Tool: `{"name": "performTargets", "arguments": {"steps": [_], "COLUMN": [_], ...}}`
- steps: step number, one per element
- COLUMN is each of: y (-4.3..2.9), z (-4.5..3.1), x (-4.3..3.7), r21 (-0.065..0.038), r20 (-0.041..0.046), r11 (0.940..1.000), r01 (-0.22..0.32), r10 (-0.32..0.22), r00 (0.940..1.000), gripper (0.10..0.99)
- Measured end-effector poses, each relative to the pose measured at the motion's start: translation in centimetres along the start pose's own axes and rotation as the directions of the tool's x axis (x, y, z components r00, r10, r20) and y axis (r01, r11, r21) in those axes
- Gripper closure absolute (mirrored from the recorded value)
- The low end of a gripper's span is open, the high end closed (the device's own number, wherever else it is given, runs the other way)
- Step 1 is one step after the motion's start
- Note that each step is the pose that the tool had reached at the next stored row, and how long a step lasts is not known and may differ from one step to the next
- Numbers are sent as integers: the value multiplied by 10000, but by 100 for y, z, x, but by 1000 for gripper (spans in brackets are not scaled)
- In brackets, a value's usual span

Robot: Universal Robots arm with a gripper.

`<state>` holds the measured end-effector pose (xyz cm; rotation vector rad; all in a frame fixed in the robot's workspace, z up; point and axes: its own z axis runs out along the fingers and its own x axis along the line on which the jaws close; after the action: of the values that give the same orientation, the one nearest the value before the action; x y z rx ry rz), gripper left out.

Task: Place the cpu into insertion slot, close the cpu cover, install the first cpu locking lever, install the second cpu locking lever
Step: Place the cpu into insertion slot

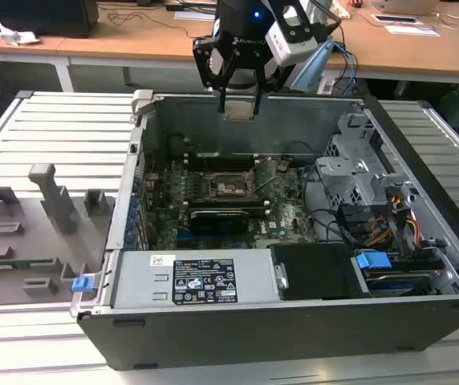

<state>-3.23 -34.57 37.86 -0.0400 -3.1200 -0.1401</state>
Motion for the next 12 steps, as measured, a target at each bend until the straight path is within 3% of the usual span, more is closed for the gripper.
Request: {"name": "performTargets", "arguments": {"steps": [12], "y": [0], "z": [0], "x": [0], "r21": [-8], "r20": [36], "r11": [9992], "r01": [-398], "r10": [398], "r00": [9992], "gripper": [549]}}
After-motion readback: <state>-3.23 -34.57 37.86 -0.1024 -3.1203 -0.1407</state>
